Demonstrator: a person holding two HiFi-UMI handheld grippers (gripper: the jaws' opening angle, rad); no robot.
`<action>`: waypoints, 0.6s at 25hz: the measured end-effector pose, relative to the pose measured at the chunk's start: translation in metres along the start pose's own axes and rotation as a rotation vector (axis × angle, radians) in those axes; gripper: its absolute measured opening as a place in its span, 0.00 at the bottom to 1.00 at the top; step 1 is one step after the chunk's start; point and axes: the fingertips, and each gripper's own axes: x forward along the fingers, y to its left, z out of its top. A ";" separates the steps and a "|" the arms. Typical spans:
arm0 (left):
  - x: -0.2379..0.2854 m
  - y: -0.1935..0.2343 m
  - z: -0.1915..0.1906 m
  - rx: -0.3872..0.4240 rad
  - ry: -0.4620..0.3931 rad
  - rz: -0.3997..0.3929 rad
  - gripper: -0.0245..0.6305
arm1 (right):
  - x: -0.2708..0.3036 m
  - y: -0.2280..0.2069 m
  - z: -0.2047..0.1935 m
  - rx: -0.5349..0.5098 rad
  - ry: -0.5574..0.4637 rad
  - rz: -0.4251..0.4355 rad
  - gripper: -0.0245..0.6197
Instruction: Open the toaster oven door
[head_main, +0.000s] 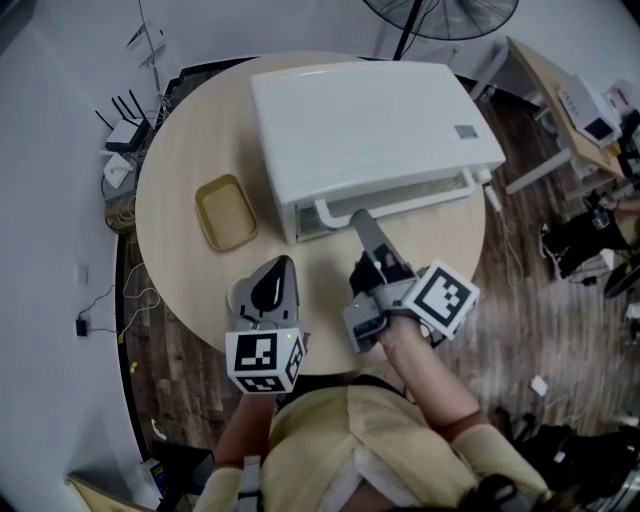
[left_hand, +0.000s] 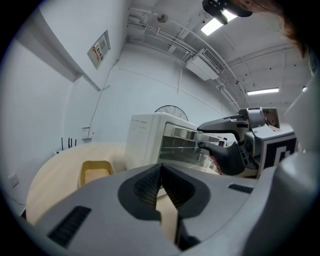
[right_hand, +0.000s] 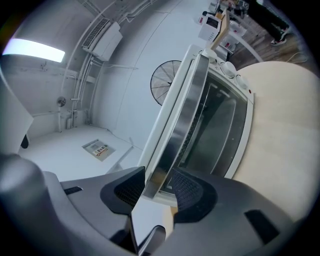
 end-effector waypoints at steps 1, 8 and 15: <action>0.001 0.000 0.000 0.000 0.000 -0.001 0.04 | 0.001 -0.001 0.001 0.000 -0.004 -0.003 0.27; 0.003 0.005 0.004 0.005 -0.009 -0.001 0.04 | 0.008 -0.003 0.003 0.007 -0.013 -0.009 0.27; 0.003 0.002 0.008 0.012 -0.010 0.008 0.04 | 0.007 -0.004 0.002 0.034 -0.008 0.000 0.27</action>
